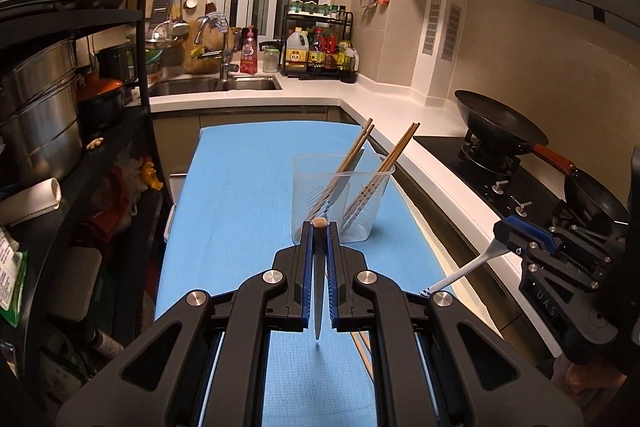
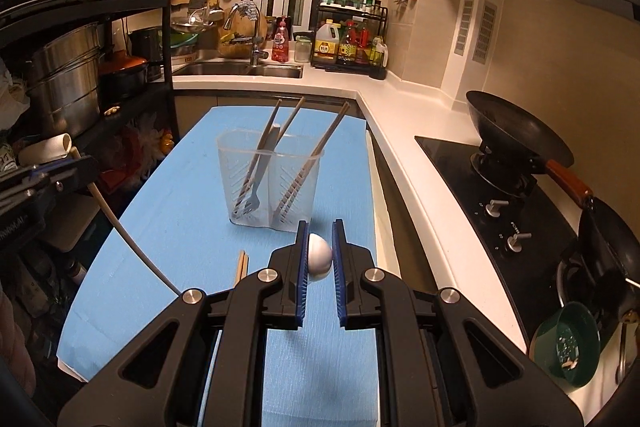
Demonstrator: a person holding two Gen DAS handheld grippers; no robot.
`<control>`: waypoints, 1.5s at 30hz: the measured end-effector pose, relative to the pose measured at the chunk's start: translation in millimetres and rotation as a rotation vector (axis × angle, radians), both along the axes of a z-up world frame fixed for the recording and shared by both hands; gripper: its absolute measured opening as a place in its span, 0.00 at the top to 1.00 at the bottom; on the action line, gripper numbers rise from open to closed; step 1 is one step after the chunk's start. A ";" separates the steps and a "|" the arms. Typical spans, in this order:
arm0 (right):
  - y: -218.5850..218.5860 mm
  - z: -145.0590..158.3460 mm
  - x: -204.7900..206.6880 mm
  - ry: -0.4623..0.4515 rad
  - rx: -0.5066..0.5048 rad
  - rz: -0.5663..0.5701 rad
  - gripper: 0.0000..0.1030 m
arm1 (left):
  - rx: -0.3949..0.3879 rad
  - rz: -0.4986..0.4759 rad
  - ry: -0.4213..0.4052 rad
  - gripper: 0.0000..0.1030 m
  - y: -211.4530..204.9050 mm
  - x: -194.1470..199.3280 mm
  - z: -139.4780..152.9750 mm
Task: Organize utensils
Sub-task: 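Lift the chopstick and spoon and carry both over the clear holder, then open both tools to drop the chopstick and spoon into the holder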
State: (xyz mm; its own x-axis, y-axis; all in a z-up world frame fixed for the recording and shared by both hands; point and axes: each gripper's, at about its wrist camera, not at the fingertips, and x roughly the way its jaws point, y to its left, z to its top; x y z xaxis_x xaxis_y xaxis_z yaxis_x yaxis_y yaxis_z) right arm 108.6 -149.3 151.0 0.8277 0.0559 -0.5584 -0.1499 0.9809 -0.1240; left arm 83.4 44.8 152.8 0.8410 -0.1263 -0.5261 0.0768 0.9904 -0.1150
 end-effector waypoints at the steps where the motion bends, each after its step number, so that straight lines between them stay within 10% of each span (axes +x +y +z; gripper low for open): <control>1: -0.3 3.5 1.9 -0.002 0.001 0.001 0.89 | -0.003 0.002 0.007 0.94 1.0 2.1 0.6; 24: 5.4 102.5 83.5 -0.115 0.037 0.052 0.89 | -0.044 -0.012 -0.046 0.94 28.4 76.3 68.8; 35: -1.7 86.7 125.3 -0.225 0.143 0.038 0.89 | -0.048 -0.025 -0.216 0.94 16.7 101.0 116.0; 45: 3.3 55.4 159.4 -0.236 0.184 0.041 0.89 | 0.008 -0.029 -0.155 0.94 -8.2 155.6 66.4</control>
